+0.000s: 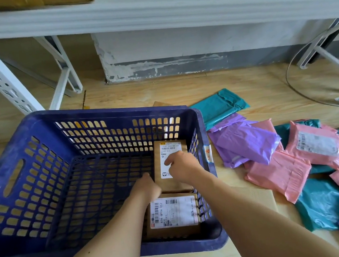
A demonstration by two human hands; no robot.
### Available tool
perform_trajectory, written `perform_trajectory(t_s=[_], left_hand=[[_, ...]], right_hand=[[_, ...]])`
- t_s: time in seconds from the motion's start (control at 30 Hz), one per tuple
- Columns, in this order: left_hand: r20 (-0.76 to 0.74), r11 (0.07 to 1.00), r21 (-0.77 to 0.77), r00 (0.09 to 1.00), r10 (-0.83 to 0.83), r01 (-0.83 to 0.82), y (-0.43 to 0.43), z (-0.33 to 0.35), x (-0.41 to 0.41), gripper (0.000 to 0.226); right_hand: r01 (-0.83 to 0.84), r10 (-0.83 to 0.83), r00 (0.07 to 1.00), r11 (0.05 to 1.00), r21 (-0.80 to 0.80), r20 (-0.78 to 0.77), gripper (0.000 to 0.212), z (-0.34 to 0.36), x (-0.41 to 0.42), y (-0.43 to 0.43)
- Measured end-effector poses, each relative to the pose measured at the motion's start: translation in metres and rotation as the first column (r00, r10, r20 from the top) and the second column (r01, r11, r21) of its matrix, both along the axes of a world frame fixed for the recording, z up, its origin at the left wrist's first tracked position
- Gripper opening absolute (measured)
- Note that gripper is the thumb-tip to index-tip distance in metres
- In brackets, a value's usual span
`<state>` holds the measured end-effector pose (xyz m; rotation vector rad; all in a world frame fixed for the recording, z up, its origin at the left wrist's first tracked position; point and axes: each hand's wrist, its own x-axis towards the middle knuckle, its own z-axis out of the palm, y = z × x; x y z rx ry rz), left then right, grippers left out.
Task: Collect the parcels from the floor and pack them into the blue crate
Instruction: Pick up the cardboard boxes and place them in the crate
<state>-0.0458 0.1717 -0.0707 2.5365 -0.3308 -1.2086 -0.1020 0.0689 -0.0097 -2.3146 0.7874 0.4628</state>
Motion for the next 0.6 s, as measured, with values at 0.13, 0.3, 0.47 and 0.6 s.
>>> perform_trajectory(t_s=[0.13, 0.3, 0.47, 0.6], left_hand=[[0.261, 0.989, -0.133, 0.965, -0.028, 0.065, -0.005, 0.036, 0.019, 0.053], [0.580, 0.939, -0.309, 0.813, 0.060, 0.151, -0.016, 0.095, 0.044, 0.037], [0.668, 0.861, -0.392, 0.744, 0.024, 0.323, -0.043, 0.130, 0.057, 0.036], [0.698, 0.857, -0.363, 0.716, -0.008, 0.365, -0.072, 0.138, 0.081, 0.033]], right_hand=[[0.143, -0.133, 0.964, 0.989, -0.029, 0.229, 0.040, 0.018, 0.004, -0.009], [0.255, -0.185, 0.877, 0.962, -0.103, 0.443, 0.036, 0.056, 0.007, -0.035], [0.282, -0.156, 0.839, 0.944, -0.172, 0.521, 0.035, 0.079, 0.023, -0.070], [0.301, -0.171, 0.823, 0.940, -0.161, 0.542, 0.034, 0.078, 0.045, -0.095]])
